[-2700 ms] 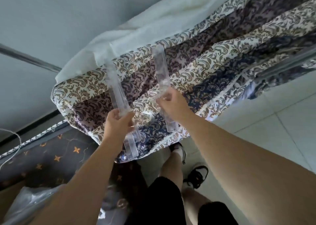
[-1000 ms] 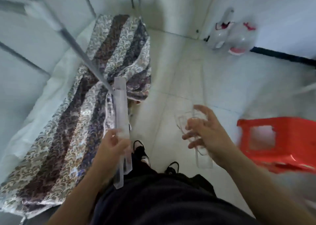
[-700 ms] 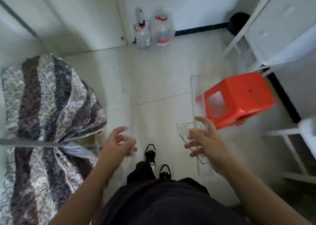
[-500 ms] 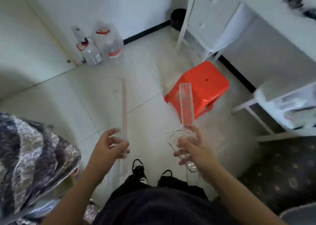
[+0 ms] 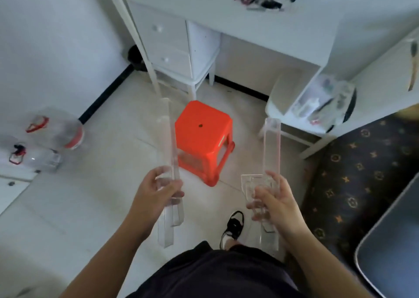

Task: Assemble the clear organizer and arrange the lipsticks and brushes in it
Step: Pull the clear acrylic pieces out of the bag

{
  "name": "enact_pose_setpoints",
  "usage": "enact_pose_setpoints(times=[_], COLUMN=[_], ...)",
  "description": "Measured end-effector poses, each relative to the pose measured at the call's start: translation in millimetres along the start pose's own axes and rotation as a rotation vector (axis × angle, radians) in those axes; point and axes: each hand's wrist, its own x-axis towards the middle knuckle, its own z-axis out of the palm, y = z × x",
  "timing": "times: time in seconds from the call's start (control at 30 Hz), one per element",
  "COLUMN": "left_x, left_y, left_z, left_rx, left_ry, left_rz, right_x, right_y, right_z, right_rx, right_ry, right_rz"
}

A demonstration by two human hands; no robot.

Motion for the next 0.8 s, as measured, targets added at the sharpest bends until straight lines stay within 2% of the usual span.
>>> enact_pose_setpoints(times=[0.13,0.3,0.67,0.8], left_x=[34.2,72.5,180.6,214.5], left_y=[33.1,65.0,147.5,180.8], left_z=[51.5,81.0,117.8,135.7], left_rx=[-0.048,0.039,0.175,0.148], left_ry=[0.020,0.005,-0.084,-0.103], left_rz=[0.030,0.096,0.207,0.188], right_x=[54.1,103.4,181.1,208.2], right_y=[-50.1,-100.4,-160.1,-181.5], right_z=[-33.3,-53.5,-67.2,-80.7], right_rx=[-0.020,-0.012,0.099,0.128], right_ry=[-0.023,-0.006,0.164,0.188], right_rz=[-0.047,-0.092,-0.170,-0.181])
